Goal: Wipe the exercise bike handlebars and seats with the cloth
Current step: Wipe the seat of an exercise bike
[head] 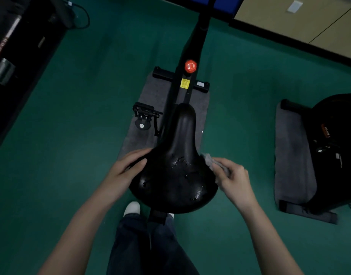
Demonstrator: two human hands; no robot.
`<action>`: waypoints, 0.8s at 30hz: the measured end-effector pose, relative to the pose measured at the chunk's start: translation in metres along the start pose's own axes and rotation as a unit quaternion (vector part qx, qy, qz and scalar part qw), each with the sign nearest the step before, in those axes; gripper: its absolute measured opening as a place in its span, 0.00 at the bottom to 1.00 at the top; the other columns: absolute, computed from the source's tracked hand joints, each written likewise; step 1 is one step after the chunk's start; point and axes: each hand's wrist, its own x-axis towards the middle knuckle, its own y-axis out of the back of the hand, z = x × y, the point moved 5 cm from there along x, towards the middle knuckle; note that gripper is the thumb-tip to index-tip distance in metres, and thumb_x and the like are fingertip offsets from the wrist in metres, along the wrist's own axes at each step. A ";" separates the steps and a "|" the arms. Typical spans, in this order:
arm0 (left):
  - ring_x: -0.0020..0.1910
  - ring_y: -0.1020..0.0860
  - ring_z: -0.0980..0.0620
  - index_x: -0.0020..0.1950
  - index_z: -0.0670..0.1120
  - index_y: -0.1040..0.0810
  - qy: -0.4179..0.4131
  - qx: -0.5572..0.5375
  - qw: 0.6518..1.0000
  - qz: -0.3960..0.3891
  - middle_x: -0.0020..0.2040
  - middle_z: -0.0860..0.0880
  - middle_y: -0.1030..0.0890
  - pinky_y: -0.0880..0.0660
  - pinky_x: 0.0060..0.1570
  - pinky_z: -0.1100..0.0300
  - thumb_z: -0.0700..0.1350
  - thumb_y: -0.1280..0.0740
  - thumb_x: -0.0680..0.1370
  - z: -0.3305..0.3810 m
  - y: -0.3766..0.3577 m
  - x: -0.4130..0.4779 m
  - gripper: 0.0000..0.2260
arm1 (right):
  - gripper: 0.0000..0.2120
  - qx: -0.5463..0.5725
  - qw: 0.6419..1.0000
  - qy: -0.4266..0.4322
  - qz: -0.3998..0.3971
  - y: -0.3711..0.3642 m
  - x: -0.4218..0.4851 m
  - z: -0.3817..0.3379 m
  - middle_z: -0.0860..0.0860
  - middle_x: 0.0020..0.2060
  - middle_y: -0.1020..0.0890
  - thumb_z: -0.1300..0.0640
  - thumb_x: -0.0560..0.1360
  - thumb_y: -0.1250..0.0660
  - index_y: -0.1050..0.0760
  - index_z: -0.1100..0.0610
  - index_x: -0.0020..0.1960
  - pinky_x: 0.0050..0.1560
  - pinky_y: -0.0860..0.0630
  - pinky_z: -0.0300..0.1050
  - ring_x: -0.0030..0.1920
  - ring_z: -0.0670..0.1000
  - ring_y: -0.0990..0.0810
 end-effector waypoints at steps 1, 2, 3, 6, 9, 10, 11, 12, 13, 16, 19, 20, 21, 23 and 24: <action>0.63 0.26 0.60 0.58 0.53 0.21 -0.002 -0.001 1.000 0.002 0.61 0.54 0.21 0.33 0.62 0.71 0.46 0.36 0.74 0.001 0.000 0.000 0.14 | 0.09 0.080 0.995 -0.060 -0.021 0.001 -0.001 0.008 0.52 0.40 0.20 0.62 0.77 0.34 0.18 0.51 0.46 0.35 0.28 0.35 0.41 0.50 0.24; 0.63 0.26 0.60 0.58 0.52 0.21 -0.003 -0.003 1.000 0.004 0.61 0.54 0.20 0.33 0.63 0.70 0.46 0.36 0.73 0.001 0.000 -0.001 0.14 | 0.10 0.149 0.982 -0.108 -0.032 -0.001 -0.001 0.014 0.54 0.39 0.22 0.63 0.78 0.35 0.18 0.51 0.44 0.34 0.30 0.38 0.41 0.52 0.27; 0.63 0.26 0.60 0.59 0.52 0.21 -0.002 -0.004 1.000 0.005 0.61 0.54 0.20 0.32 0.64 0.69 0.47 0.36 0.73 0.000 0.000 -0.001 0.15 | 0.11 0.192 0.971 -0.133 -0.043 -0.004 0.001 0.016 0.56 0.39 0.21 0.63 0.77 0.35 0.17 0.52 0.43 0.36 0.31 0.39 0.41 0.53 0.27; 0.63 0.25 0.60 0.59 0.52 0.21 0.001 -0.013 1.000 0.012 0.60 0.54 0.20 0.31 0.64 0.66 0.47 0.36 0.72 -0.001 -0.001 -0.001 0.15 | 0.09 0.205 0.966 -0.133 -0.090 -0.016 0.025 0.012 0.51 0.40 0.16 0.65 0.77 0.35 0.18 0.55 0.46 0.44 0.25 0.41 0.42 0.49 0.20; 0.62 0.24 0.60 0.59 0.50 0.21 -0.006 -0.023 1.000 0.018 0.60 0.53 0.20 0.30 0.59 0.71 0.46 0.37 0.72 0.000 -0.002 -0.001 0.15 | 0.07 0.245 0.945 -0.162 -0.141 -0.028 0.041 0.016 0.52 0.38 0.17 0.66 0.77 0.36 0.20 0.59 0.47 0.41 0.23 0.39 0.36 0.46 0.19; 0.62 0.24 0.59 0.59 0.48 0.21 -0.005 -0.026 0.999 0.018 0.60 0.52 0.20 0.30 0.58 0.72 0.45 0.37 0.73 -0.001 -0.003 -0.001 0.16 | 0.07 0.276 0.933 -0.176 -0.148 -0.029 0.040 0.022 0.53 0.38 0.17 0.66 0.77 0.37 0.20 0.60 0.49 0.40 0.22 0.39 0.36 0.47 0.19; 0.62 0.25 0.58 0.60 0.47 0.22 -0.003 -0.029 0.999 0.020 0.61 0.51 0.20 0.30 0.59 0.71 0.45 0.37 0.73 -0.002 -0.003 -0.001 0.17 | 0.07 0.312 0.921 -0.184 -0.146 -0.029 0.035 0.026 0.55 0.40 0.17 0.65 0.78 0.37 0.20 0.61 0.50 0.41 0.22 0.38 0.37 0.48 0.18; 0.63 0.25 0.57 0.61 0.46 0.22 -0.002 -0.031 0.999 0.024 0.61 0.50 0.21 0.30 0.61 0.69 0.45 0.37 0.73 -0.003 -0.003 -0.002 0.17 | 0.07 0.343 0.912 -0.185 -0.130 -0.028 0.029 0.032 0.56 0.41 0.16 0.65 0.78 0.37 0.20 0.62 0.52 0.42 0.21 0.39 0.38 0.49 0.18; 0.63 0.25 0.56 0.62 0.45 0.22 0.000 -0.034 0.999 0.027 0.62 0.49 0.21 0.30 0.63 0.66 0.45 0.36 0.73 -0.004 -0.003 -0.002 0.17 | 0.08 0.368 0.907 -0.178 -0.104 -0.028 0.021 0.037 0.56 0.43 0.16 0.65 0.78 0.37 0.20 0.62 0.52 0.44 0.21 0.39 0.40 0.50 0.18; 0.63 0.24 0.55 0.62 0.47 0.22 0.004 -0.043 0.998 0.035 0.61 0.50 0.20 0.30 0.64 0.59 0.46 0.32 0.74 -0.007 -0.004 -0.004 0.16 | 0.08 0.398 0.907 -0.132 0.019 -0.024 -0.008 0.041 0.55 0.45 0.16 0.65 0.79 0.38 0.20 0.61 0.51 0.51 0.22 0.44 0.46 0.51 0.18; 0.63 0.24 0.56 0.60 0.51 0.20 0.006 -0.051 0.998 0.048 0.60 0.52 0.19 0.31 0.62 0.61 0.48 0.36 0.74 -0.009 -0.005 -0.005 0.16 | 0.08 0.345 0.929 -0.073 0.109 -0.020 -0.029 0.034 0.56 0.50 0.16 0.64 0.78 0.36 0.20 0.59 0.53 0.59 0.25 0.49 0.53 0.53 0.19; 0.63 0.24 0.56 0.59 0.52 0.20 0.007 -0.054 0.997 0.050 0.60 0.52 0.19 0.31 0.63 0.61 0.48 0.36 0.74 -0.009 -0.006 -0.005 0.15 | 0.08 0.314 0.940 -0.053 0.124 -0.019 -0.033 0.029 0.56 0.51 0.16 0.63 0.78 0.35 0.19 0.57 0.53 0.60 0.25 0.49 0.55 0.52 0.19; 0.64 0.25 0.55 0.59 0.52 0.20 0.006 -0.054 0.997 0.051 0.61 0.52 0.20 0.32 0.63 0.60 0.48 0.35 0.75 -0.009 -0.007 -0.006 0.14 | 0.08 0.291 0.947 -0.034 0.133 -0.018 -0.037 0.023 0.56 0.52 0.17 0.63 0.78 0.35 0.19 0.55 0.53 0.61 0.26 0.46 0.56 0.51 0.19; 0.64 0.25 0.53 0.61 0.49 0.21 0.005 -0.055 0.997 0.058 0.61 0.50 0.20 0.33 0.66 0.56 0.46 0.34 0.76 -0.009 -0.008 -0.006 0.14 | 0.12 0.244 0.958 0.008 0.151 -0.017 -0.043 0.012 0.55 0.51 0.18 0.66 0.77 0.34 0.19 0.51 0.51 0.60 0.27 0.38 0.55 0.45 0.20; 0.64 0.25 0.53 0.61 0.48 0.21 0.007 -0.057 0.996 0.066 0.61 0.50 0.20 0.33 0.67 0.55 0.46 0.36 0.76 -0.009 -0.009 -0.007 0.15 | 0.13 0.224 0.961 0.023 0.162 -0.017 -0.045 0.009 0.54 0.51 0.19 0.67 0.76 0.34 0.20 0.50 0.51 0.60 0.27 0.36 0.54 0.43 0.20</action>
